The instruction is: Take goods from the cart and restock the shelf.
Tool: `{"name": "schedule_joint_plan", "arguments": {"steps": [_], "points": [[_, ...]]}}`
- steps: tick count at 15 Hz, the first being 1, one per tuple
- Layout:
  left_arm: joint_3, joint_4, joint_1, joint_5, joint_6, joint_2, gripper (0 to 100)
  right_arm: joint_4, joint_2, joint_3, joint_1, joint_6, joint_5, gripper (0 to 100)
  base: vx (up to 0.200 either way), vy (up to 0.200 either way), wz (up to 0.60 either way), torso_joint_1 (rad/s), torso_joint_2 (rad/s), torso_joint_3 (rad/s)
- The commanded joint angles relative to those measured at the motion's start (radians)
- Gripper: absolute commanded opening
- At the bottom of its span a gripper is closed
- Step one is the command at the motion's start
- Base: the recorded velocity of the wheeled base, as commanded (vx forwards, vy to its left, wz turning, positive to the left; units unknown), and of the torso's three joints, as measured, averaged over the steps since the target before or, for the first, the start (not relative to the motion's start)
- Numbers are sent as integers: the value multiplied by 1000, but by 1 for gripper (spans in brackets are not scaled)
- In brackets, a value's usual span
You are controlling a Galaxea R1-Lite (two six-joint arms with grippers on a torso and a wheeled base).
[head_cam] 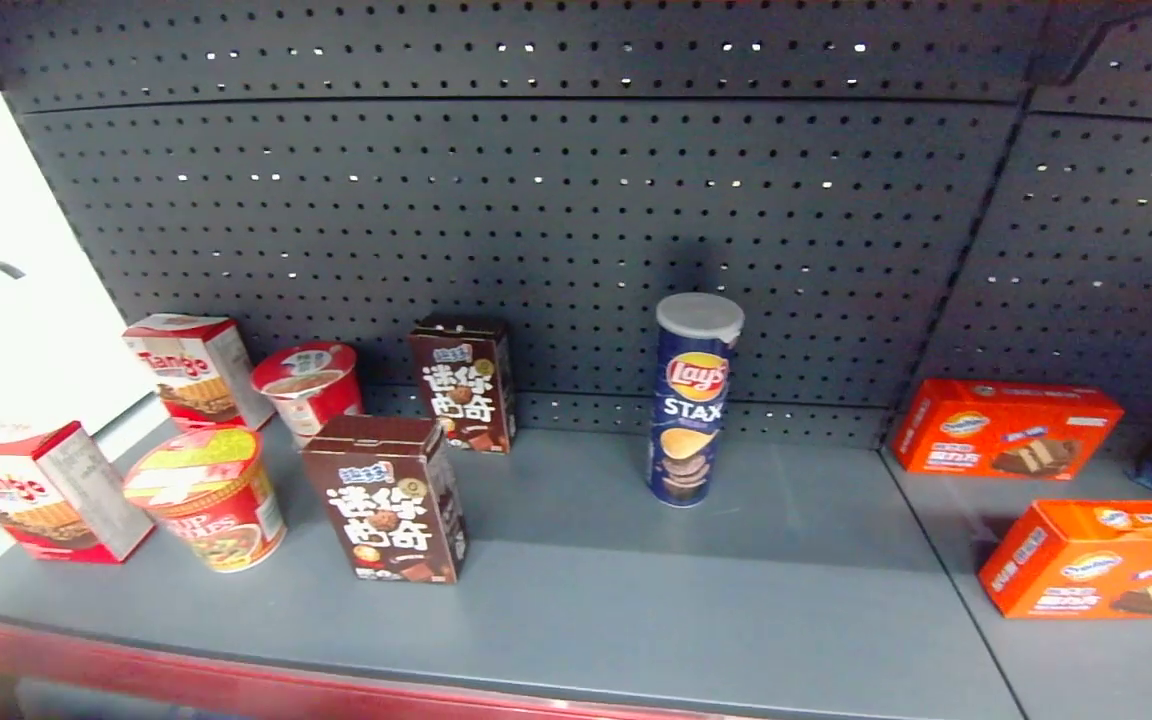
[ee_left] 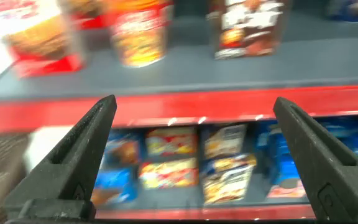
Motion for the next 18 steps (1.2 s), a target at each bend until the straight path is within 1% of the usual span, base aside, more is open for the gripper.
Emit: {"name": "schedule_joint_plan", "arguments": {"steps": [1,18], "points": [[0,0,1,0,0,1,100,0,1,0,0,0,0,100,0,0,600,22,2,-2],[0,-1,1,0,0,1,100,1,1,0,0,3,0,100,0,0,600,3,4,3]]}}
